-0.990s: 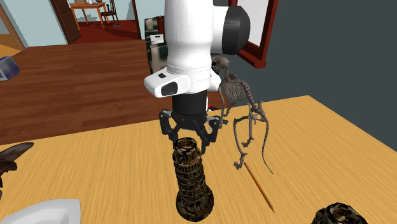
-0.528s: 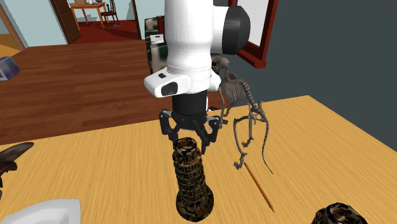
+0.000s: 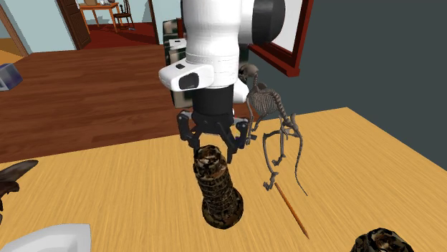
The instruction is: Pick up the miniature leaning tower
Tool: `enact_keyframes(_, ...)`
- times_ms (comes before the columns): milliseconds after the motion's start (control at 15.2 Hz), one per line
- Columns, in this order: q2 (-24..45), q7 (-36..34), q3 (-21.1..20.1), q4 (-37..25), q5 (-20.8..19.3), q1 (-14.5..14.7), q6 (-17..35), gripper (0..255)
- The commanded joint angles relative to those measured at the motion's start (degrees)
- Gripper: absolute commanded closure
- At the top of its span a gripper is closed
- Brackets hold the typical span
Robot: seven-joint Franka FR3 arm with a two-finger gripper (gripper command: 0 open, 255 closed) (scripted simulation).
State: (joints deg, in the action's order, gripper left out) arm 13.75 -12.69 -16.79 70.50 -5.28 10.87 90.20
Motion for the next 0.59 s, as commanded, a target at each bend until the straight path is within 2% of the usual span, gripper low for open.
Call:
enact_keyframes(0,0.9,-0.1,-0.1,-3.4,-0.3,0.3,-2.4,255)
enact_keyframes(396,5.0,-0.3,-0.2,-14.4,-1.7,1.8,-9.4,255)
enact_keyframes(528,5.1,-0.3,-0.2,-14.7,-1.8,1.8,-9.6,255)
